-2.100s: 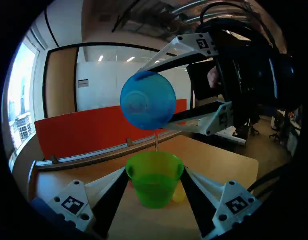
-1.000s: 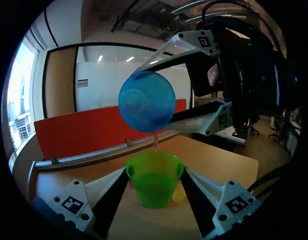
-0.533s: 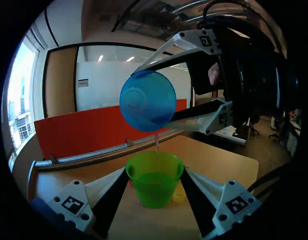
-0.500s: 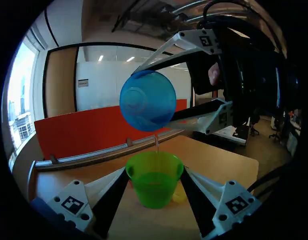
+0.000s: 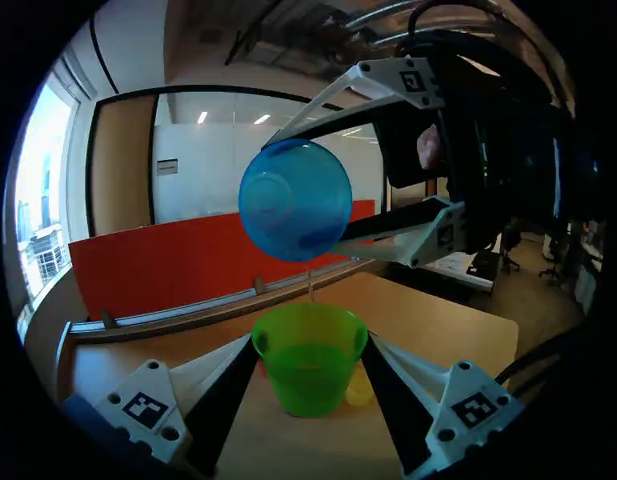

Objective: Pour water

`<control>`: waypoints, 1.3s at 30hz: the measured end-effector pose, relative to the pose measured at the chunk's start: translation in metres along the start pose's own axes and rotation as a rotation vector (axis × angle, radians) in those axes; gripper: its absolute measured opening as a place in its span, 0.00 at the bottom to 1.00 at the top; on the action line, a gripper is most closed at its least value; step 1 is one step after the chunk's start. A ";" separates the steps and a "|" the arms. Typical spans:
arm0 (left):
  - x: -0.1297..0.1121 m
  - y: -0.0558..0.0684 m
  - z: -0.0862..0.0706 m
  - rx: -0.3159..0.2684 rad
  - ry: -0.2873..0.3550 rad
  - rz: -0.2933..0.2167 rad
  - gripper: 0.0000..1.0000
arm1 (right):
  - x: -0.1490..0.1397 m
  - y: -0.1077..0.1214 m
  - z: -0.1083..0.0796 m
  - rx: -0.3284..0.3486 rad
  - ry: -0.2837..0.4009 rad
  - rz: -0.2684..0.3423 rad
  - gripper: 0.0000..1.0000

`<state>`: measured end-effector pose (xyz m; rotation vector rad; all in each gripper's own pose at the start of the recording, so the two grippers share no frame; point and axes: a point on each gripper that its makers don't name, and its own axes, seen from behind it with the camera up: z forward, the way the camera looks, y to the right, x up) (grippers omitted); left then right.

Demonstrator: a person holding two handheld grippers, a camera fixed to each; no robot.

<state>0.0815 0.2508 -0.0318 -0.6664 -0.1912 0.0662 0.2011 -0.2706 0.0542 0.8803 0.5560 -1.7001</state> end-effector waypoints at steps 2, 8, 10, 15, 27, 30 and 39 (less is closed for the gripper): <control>0.000 0.000 0.000 0.000 0.000 0.000 0.87 | 0.001 -0.001 0.000 0.003 0.000 0.000 0.89; -0.001 0.001 0.000 0.000 0.000 0.000 0.87 | 0.003 -0.004 -0.001 0.004 0.002 0.001 0.89; -0.001 0.001 0.000 0.000 0.000 0.000 0.87 | 0.004 -0.004 -0.002 0.005 0.002 0.001 0.89; 0.000 0.001 0.000 0.000 0.000 0.001 0.87 | 0.005 -0.004 -0.003 0.004 0.002 0.001 0.89; 0.001 0.002 -0.001 0.000 0.000 0.002 0.87 | 0.006 -0.006 -0.008 0.003 -0.002 0.016 0.89; 0.000 0.003 -0.001 -0.001 -0.001 0.003 0.87 | 0.007 -0.007 -0.008 0.001 -0.001 0.045 0.89; -0.003 0.002 -0.003 0.002 -0.006 0.003 0.87 | 0.010 -0.012 -0.007 -0.006 0.002 0.255 0.89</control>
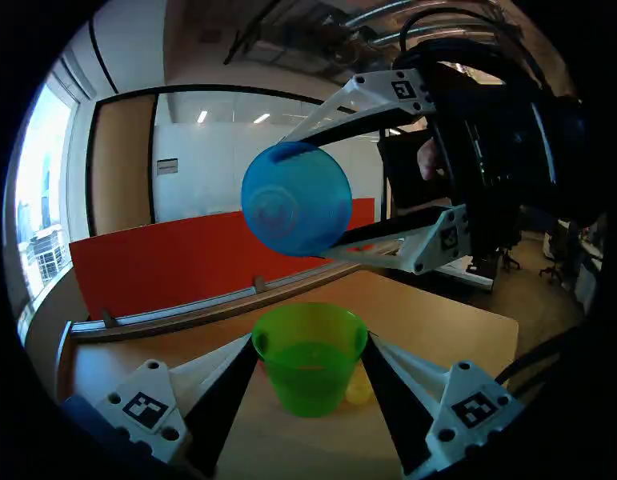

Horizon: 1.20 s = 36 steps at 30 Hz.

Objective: Pour water

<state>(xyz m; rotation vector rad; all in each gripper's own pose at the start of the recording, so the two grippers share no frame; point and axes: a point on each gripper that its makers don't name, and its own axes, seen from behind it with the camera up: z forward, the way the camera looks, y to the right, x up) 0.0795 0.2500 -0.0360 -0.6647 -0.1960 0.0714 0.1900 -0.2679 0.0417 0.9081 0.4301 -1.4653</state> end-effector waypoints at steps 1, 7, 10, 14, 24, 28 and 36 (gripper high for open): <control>0.000 0.000 0.000 0.000 -0.001 0.000 0.87 | 0.000 -0.001 0.000 -0.002 0.001 0.032 0.89; -0.003 -0.001 -0.001 0.001 -0.006 0.001 0.87 | 0.003 -0.006 -0.001 -0.010 0.012 0.212 0.89; -0.005 -0.001 -0.001 0.002 -0.009 0.003 0.87 | 0.000 -0.010 -0.002 -0.013 0.007 0.295 0.89; -0.008 -0.001 -0.002 0.002 -0.015 0.005 0.87 | -0.007 -0.015 -0.004 -0.021 -0.012 0.392 0.89; -0.017 -0.004 -0.002 0.004 -0.030 0.007 0.87 | -0.011 -0.034 -0.012 -0.029 -0.039 0.646 0.89; -0.020 -0.007 -0.003 0.006 -0.036 0.008 0.87 | -0.013 -0.043 -0.013 -0.029 -0.061 0.754 0.89; -0.029 -0.011 -0.003 0.007 -0.053 0.009 0.87 | -0.015 -0.056 -0.016 -0.029 -0.078 0.953 0.89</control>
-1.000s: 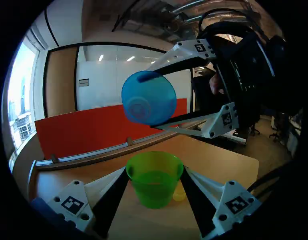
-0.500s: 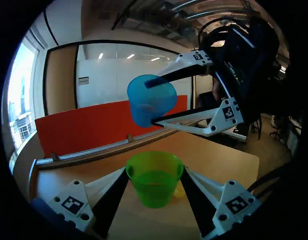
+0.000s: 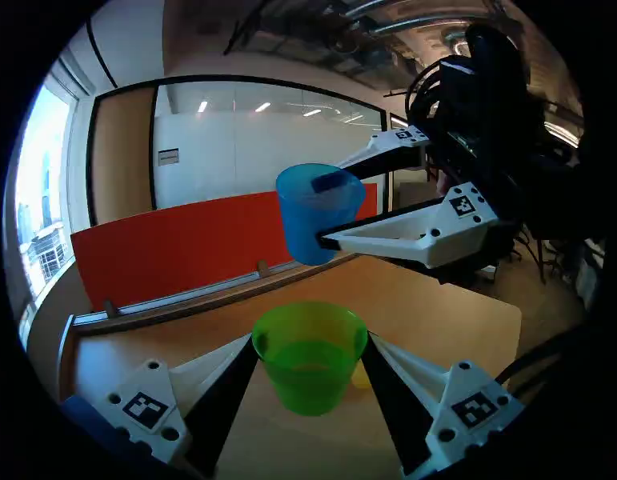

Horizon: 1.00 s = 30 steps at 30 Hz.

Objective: Pour water

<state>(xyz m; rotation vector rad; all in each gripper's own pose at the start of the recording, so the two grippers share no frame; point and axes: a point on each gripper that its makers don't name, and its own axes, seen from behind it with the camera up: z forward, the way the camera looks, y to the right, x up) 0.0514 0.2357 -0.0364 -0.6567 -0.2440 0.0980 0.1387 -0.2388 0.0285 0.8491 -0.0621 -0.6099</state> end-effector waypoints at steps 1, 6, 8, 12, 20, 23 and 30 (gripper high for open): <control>-0.001 -0.001 0.000 0.000 -0.002 0.000 0.87 | -0.002 0.000 0.000 -0.002 -0.003 0.018 0.89; -0.008 -0.003 0.000 0.001 -0.014 -0.002 0.87 | -0.011 -0.001 0.000 -0.005 -0.023 0.092 0.89; -0.011 -0.005 0.001 0.003 -0.018 -0.002 0.87 | -0.016 -0.003 0.000 -0.006 -0.034 0.113 0.89; -0.017 -0.009 0.003 0.007 -0.029 -0.002 0.87 | -0.024 -0.007 0.001 -0.007 -0.059 0.159 0.89; -0.034 -0.013 0.006 0.009 -0.054 0.002 0.87 | -0.037 -0.016 0.002 -0.001 -0.082 0.279 0.89; -0.041 -0.015 0.008 0.009 -0.062 0.004 0.87 | -0.042 -0.016 0.003 -0.005 -0.088 0.307 0.89; -0.059 -0.019 0.013 0.007 -0.085 -0.002 0.87 | -0.052 -0.018 0.005 -0.005 -0.106 0.327 0.89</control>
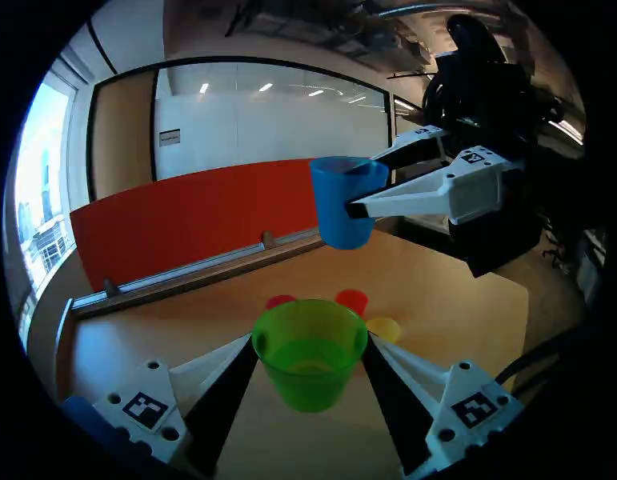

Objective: Pour water

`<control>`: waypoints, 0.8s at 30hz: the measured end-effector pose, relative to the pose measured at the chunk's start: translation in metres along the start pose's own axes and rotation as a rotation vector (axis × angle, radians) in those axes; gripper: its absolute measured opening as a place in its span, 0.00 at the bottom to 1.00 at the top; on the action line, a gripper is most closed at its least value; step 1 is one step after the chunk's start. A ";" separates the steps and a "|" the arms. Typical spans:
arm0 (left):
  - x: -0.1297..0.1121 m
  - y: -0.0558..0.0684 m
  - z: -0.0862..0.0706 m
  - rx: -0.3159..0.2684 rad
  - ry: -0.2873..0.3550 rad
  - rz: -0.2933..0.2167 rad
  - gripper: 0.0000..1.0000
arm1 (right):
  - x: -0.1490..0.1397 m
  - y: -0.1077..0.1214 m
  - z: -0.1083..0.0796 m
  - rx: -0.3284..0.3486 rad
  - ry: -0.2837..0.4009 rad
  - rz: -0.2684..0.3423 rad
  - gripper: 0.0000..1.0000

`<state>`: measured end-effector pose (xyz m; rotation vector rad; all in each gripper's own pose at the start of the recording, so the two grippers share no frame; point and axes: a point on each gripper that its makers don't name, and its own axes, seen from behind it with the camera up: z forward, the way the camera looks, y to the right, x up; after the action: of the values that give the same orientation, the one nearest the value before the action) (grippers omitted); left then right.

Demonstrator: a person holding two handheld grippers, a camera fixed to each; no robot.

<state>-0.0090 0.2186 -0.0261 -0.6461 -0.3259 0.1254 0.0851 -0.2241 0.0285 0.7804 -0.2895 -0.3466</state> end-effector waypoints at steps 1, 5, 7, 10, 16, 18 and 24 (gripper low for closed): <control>-0.003 0.000 0.001 -0.001 -0.003 -0.002 0.87 | -0.002 0.000 0.001 0.000 -0.003 0.003 0.89; -0.015 -0.003 0.006 -0.004 -0.017 -0.008 0.87 | -0.009 0.000 0.004 0.001 -0.019 0.021 0.89; -0.021 -0.004 0.009 -0.005 -0.026 -0.008 0.87 | -0.013 0.001 0.005 0.001 -0.025 0.030 0.89; -0.032 -0.005 0.013 -0.007 -0.043 -0.003 0.87 | -0.016 0.002 0.007 -0.002 -0.030 0.044 0.89; -0.057 -0.005 0.022 -0.020 -0.083 0.003 0.87 | -0.024 0.003 0.011 -0.004 -0.044 0.063 0.89; -0.066 -0.005 0.025 -0.025 -0.096 0.004 0.87 | -0.028 0.003 0.012 -0.004 -0.050 0.067 0.89; -0.090 -0.005 0.035 -0.030 -0.128 0.013 0.87 | -0.033 0.000 0.015 -0.001 -0.060 0.073 0.89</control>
<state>-0.1054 0.2153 -0.0207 -0.6714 -0.4480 0.1747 0.0499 -0.2205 0.0346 0.7571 -0.3726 -0.3018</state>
